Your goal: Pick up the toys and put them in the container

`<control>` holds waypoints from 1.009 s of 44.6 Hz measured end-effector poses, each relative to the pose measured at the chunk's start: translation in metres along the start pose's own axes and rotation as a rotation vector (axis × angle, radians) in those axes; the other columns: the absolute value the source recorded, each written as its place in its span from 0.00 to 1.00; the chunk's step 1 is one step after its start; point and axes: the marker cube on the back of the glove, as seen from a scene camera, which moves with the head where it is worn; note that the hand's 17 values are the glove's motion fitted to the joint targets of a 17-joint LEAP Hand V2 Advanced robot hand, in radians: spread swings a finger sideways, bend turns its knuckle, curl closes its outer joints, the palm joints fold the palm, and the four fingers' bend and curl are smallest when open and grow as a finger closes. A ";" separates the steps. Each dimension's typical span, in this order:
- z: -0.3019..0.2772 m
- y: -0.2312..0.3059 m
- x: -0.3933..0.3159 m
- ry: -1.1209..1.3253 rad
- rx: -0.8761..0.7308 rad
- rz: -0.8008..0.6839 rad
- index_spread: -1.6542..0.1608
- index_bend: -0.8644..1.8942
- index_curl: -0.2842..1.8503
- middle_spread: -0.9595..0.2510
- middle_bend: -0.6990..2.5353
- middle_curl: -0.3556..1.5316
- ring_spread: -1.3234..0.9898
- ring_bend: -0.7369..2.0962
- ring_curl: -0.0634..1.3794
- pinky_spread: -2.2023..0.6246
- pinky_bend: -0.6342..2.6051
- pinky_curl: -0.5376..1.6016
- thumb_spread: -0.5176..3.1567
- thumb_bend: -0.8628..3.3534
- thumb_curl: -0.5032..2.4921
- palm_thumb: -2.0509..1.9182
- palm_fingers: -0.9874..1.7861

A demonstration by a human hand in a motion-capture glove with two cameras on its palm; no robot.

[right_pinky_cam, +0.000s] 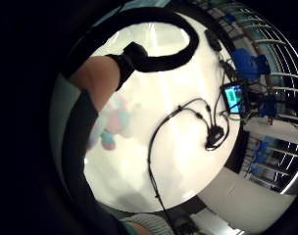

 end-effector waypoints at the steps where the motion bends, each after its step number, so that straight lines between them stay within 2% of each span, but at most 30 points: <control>1: 0.008 -0.001 0.000 0.000 -0.025 -0.004 0.70 0.37 0.27 0.63 0.27 0.30 0.48 0.43 0.20 0.78 0.47 0.41 0.53 0.22 0.27 0.56 0.40; 7: 0.041 -0.006 -0.002 -0.040 -0.102 -0.005 0.70 0.37 0.27 0.63 0.26 0.30 0.48 0.45 0.21 0.78 0.51 0.43 0.52 0.22 0.28 0.57 0.42; 16: 0.046 -0.007 -0.005 -0.013 -0.107 -0.012 0.70 0.38 0.27 0.62 0.25 0.29 0.46 0.53 0.24 0.74 0.56 0.44 0.52 0.22 0.29 0.60 0.46; 23: 0.046 -0.008 -0.009 0.024 -0.074 -0.023 0.69 0.40 0.29 0.60 0.27 0.29 0.44 0.56 0.26 0.73 0.55 0.44 0.52 0.23 0.30 0.62 0.50; 29: 0.042 -0.010 -0.006 0.025 0.044 -0.055 0.69 0.41 0.30 0.57 0.34 0.33 0.41 0.57 0.25 0.70 0.52 0.41 0.50 0.24 0.32 0.66 0.63; 32: 0.041 -0.010 -0.003 -0.013 0.081 -0.075 0.69 0.45 0.32 0.55 0.36 0.35 0.40 0.57 0.26 0.67 0.50 0.40 0.47 0.24 0.34 0.68 0.70; 36: 0.041 -0.009 0.000 -0.048 0.092 -0.080 0.69 0.49 0.35 0.53 0.38 0.37 0.39 0.58 0.28 0.65 0.49 0.40 0.44 0.24 0.36 0.69 0.75; 45: 0.013 -0.008 0.000 -0.055 0.108 -0.101 0.71 0.56 0.43 0.51 0.41 0.41 0.38 0.60 0.33 0.64 0.49 0.42 0.38 0.25 0.40 0.70 0.75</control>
